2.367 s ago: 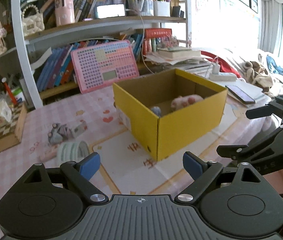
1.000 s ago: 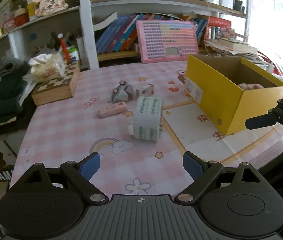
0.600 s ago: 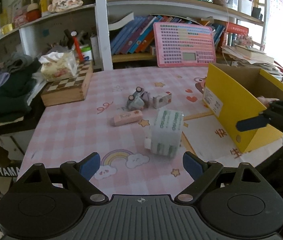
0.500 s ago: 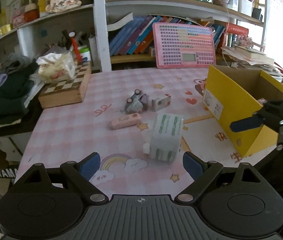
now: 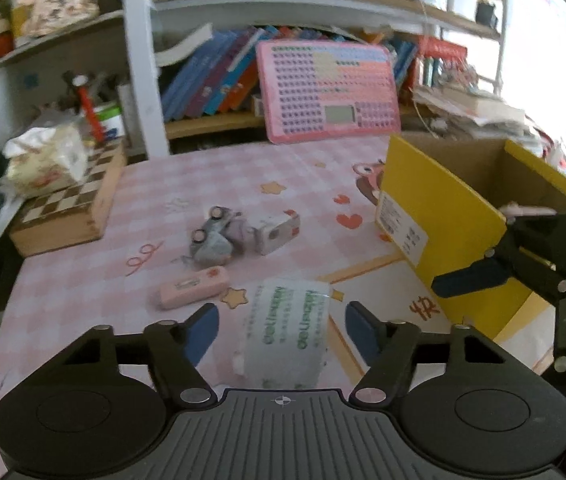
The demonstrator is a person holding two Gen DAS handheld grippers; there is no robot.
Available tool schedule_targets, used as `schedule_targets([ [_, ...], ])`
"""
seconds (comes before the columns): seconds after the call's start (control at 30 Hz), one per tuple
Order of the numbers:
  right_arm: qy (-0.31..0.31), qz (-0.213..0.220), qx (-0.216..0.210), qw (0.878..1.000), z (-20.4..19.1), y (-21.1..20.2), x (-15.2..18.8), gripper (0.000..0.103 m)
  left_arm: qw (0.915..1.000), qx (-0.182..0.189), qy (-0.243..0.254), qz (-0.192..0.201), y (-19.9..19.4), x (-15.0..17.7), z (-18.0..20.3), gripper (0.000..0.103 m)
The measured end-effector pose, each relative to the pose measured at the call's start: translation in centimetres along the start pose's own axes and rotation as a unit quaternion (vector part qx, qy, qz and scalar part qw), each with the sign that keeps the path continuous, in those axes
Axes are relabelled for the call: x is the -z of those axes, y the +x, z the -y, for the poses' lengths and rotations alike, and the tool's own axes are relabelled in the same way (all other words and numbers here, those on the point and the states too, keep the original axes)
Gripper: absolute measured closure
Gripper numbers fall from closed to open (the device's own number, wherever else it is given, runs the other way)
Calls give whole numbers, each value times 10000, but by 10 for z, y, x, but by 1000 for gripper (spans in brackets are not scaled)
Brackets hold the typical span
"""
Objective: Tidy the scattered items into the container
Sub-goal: 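Grasp the clear tape roll with the left tool and lift it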
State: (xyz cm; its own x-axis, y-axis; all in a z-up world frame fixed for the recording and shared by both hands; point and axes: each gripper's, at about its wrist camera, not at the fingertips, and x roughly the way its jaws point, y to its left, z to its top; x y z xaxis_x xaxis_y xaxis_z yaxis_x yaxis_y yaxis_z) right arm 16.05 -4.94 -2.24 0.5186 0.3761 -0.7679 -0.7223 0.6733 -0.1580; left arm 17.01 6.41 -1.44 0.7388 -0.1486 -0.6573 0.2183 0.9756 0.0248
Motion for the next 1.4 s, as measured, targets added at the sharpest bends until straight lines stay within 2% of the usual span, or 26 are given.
schedule_targets([
  [0.17, -24, -31, -117, 9999, 2, 5, 0, 9, 9992, -74, 251, -316, 21, 1, 7, 52],
  [0.2, -32, -32, -139, 9999, 2, 5, 0, 9, 9990, -93, 235, -371, 25, 2, 5, 59],
  [0.3, -33, -37, -184, 9998, 2, 7, -1, 9, 9993, -35, 38, -372, 25, 2, -2, 60],
  [0.37, -20, -30, -197, 9998, 3, 7, -1, 9, 9987, 63, -384, -332, 23, 3, -12, 61],
  [0.43, -16, -22, -210, 9998, 3, 8, -2, 9, 9915, 362, -1217, -270, 17, 3, -32, 61],
  [0.5, -14, -18, -247, 9997, 4, 8, -2, 9, 9763, 722, -2029, -233, 12, 7, -52, 61],
  [0.6, -16, -29, -324, 9995, 5, 11, -5, 9, 9384, 1272, -3205, -213, 8, 20, -76, 61],
  [0.63, -17, -34, -362, 9993, 4, 12, -5, 9, 9198, 1469, -3634, -187, 8, 26, -84, 61],
  [0.7, -25, -39, -446, 9990, 3, 14, -7, 9, 8750, 1892, -4457, -39, 8, 39, -97, 61],
  [0.73, -37, -40, -489, 9988, 2, 15, -8, 9, 8583, 1998, -4726, 39, 8, 43, -100, 61],
  [0.77, -55, -42, -524, 9986, 0, 16, -9, 9, 8524, 2016, -4823, 92, 7, 45, -102, 61],
  [0.9, -135, -40, -641, 9978, -4, 19, -13, 10, 8595, 1794, -4775, 324, -6, 44, -105, 61],
  [1.13, -270, 20, -862, 9959, -12, 31, -27, 10, 8756, 1151, -4624, 791, -41, 44, -125, 61],
  [1.23, -290, 12, -984, 9947, -18, 40, -34, 11, 8733, 923, -4704, 871, -50, 51, -132, 61],
  [1.4, -268, -135, -1091, 9936, -24, 57, -44, 24, 8682, 539, -4854, 874, -60, 68, -139, 61],
])
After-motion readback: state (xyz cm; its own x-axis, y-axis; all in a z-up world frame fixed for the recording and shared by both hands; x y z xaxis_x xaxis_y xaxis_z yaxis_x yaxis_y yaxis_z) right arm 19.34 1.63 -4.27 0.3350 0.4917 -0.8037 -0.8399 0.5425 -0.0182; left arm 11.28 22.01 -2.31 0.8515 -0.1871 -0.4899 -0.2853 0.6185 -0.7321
